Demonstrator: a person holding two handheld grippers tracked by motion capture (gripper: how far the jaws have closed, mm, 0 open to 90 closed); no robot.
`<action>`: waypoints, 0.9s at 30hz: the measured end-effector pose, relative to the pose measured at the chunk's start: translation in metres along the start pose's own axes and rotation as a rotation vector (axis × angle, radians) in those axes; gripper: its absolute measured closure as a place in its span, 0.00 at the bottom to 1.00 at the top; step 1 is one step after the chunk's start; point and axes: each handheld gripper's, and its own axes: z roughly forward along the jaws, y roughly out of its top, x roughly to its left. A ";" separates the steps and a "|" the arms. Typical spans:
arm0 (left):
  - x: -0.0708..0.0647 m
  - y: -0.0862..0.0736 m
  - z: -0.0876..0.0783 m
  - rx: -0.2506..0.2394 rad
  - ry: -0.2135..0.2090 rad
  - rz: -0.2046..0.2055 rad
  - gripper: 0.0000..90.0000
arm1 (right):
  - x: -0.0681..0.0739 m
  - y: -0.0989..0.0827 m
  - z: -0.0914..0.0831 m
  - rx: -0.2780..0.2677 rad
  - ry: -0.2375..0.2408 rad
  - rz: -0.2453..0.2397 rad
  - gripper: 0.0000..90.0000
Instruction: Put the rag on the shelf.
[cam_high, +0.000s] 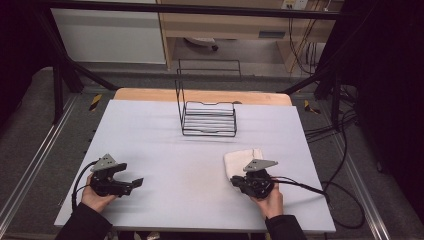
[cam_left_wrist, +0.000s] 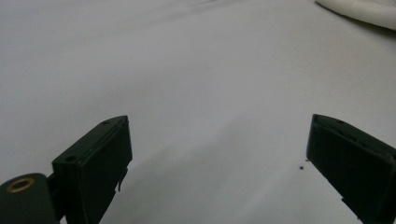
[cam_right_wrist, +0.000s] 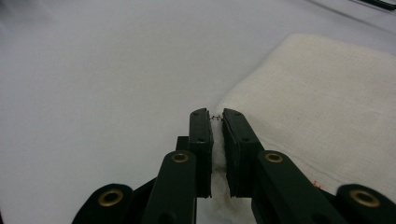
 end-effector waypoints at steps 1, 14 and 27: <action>0.000 0.000 0.000 0.001 0.000 0.001 0.07 | 0.001 -0.001 0.000 -0.003 0.008 -0.002 0.92; 0.000 0.000 0.001 0.004 -0.001 -0.009 0.07 | -0.004 -0.001 0.001 -0.020 0.049 0.005 0.69; -0.005 0.004 0.007 0.023 0.002 -0.011 0.07 | -0.041 -0.010 -0.022 -0.086 -0.028 0.086 0.22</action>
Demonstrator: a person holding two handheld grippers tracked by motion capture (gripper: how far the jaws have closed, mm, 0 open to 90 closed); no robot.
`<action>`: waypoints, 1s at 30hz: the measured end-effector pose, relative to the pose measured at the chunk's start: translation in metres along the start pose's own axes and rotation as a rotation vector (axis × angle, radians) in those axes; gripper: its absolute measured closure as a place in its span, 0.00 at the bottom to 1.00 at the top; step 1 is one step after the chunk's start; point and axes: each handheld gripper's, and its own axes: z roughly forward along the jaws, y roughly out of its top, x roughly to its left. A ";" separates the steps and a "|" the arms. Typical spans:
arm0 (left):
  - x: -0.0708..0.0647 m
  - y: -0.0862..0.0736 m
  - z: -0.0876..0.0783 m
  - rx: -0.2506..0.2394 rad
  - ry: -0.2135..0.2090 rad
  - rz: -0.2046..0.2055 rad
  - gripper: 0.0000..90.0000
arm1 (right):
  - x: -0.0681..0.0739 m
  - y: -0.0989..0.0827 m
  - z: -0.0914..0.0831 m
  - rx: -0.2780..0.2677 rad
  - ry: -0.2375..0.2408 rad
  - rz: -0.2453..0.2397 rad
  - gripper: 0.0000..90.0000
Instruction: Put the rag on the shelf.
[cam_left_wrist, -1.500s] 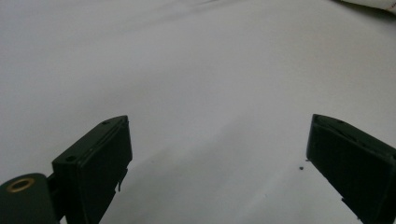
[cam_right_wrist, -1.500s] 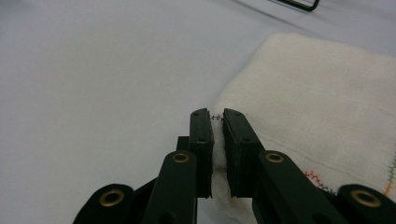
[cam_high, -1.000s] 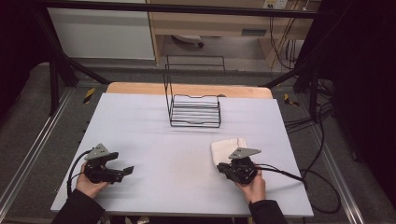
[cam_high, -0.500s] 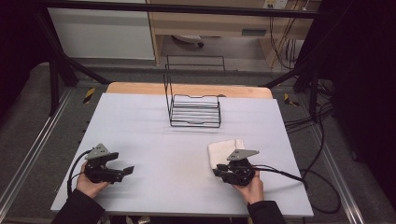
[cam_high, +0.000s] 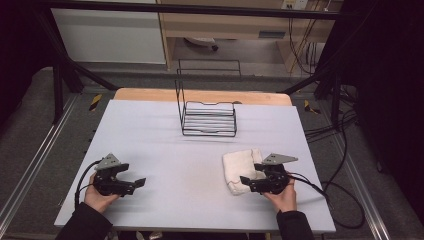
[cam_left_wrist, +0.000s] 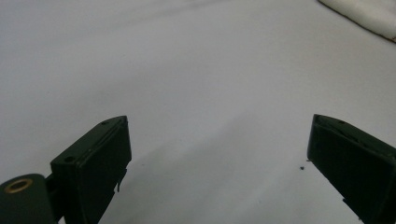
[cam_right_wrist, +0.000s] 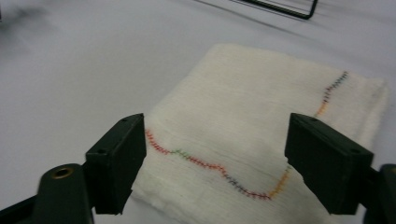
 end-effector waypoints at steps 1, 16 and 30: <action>-0.001 0.000 0.000 0.003 0.000 0.003 0.07 | -0.003 0.000 -0.001 0.006 -0.007 0.002 0.19; -0.020 0.010 0.013 0.013 -0.003 0.018 0.06 | -0.036 -0.010 -0.011 0.017 -0.041 0.036 0.03; -0.053 0.040 0.046 0.038 -0.035 0.035 0.06 | -0.038 -0.010 -0.015 -0.003 -0.034 0.030 0.01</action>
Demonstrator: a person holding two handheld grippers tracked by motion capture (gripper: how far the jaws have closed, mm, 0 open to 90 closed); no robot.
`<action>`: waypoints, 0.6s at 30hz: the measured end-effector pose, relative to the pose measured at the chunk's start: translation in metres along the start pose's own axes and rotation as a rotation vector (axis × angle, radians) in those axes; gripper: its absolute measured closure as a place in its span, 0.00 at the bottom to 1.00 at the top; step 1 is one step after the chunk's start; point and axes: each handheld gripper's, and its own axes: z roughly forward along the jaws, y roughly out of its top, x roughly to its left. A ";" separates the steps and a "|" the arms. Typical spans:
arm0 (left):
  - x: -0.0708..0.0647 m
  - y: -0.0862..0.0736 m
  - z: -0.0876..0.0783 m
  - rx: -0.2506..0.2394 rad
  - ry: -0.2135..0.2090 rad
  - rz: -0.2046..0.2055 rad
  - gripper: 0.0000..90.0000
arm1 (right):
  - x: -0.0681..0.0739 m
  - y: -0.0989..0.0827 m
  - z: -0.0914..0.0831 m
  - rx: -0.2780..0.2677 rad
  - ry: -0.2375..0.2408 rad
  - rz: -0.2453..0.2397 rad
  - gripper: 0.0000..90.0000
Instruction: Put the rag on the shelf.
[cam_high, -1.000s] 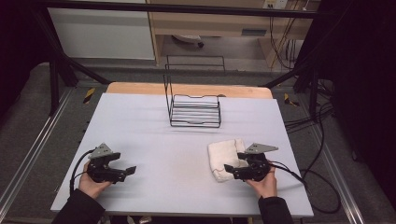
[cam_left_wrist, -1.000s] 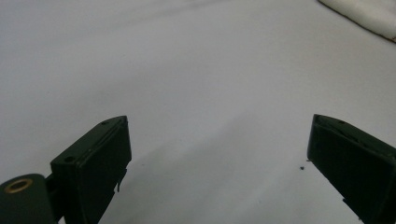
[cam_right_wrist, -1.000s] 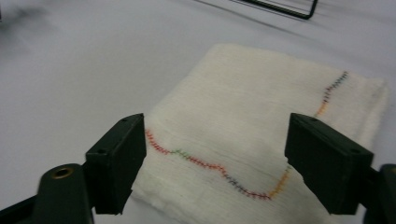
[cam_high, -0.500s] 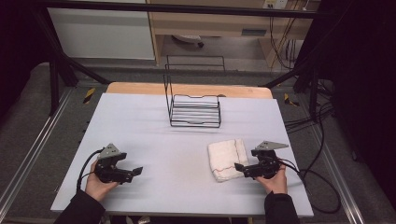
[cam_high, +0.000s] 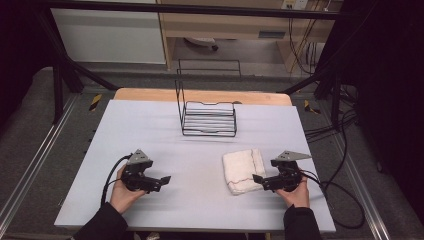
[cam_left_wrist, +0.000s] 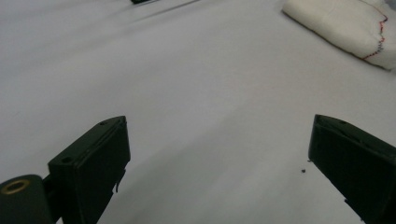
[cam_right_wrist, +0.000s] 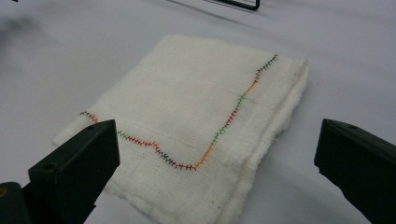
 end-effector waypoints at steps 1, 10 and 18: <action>-0.003 0.003 0.003 -0.001 -0.003 0.003 0.06 | 0.000 0.000 0.000 -0.001 0.001 0.001 0.01; -0.024 0.028 0.024 -0.004 -0.031 0.034 0.06 | 0.001 -0.001 0.000 -0.006 0.002 -0.002 0.01; -0.034 0.045 0.042 -0.007 -0.046 0.028 0.06 | 0.002 -0.002 0.000 -0.002 0.003 0.004 0.01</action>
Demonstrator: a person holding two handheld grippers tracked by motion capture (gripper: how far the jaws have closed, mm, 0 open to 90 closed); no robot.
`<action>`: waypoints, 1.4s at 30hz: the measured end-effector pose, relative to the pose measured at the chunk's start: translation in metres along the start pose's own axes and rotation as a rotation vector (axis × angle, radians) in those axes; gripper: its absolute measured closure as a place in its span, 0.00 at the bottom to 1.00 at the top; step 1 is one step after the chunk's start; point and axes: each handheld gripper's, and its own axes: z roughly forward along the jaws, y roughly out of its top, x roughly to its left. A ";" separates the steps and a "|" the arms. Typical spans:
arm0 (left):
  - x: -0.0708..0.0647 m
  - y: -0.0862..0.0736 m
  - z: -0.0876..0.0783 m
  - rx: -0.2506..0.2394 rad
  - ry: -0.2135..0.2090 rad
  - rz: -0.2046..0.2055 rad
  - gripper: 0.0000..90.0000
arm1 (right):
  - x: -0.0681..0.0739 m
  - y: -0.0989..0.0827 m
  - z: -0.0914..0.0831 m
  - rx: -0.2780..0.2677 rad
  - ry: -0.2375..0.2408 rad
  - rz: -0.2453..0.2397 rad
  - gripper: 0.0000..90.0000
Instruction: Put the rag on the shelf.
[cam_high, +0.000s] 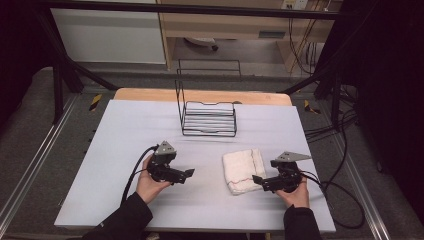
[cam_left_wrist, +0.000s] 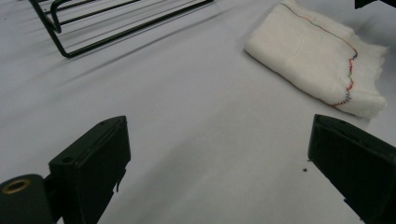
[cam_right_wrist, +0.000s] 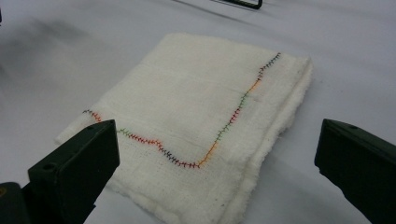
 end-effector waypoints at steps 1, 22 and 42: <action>-0.001 0.002 0.002 -0.001 -0.003 -0.005 0.06 | 0.000 0.000 0.000 0.000 -0.001 0.000 0.01; -0.031 0.049 0.058 0.031 0.016 -0.032 0.19 | 0.000 0.000 -0.001 -0.005 -0.004 -0.006 0.01; -0.044 0.058 0.117 0.108 0.030 -0.097 0.57 | 0.000 0.000 -0.001 -0.010 0.002 -0.006 0.01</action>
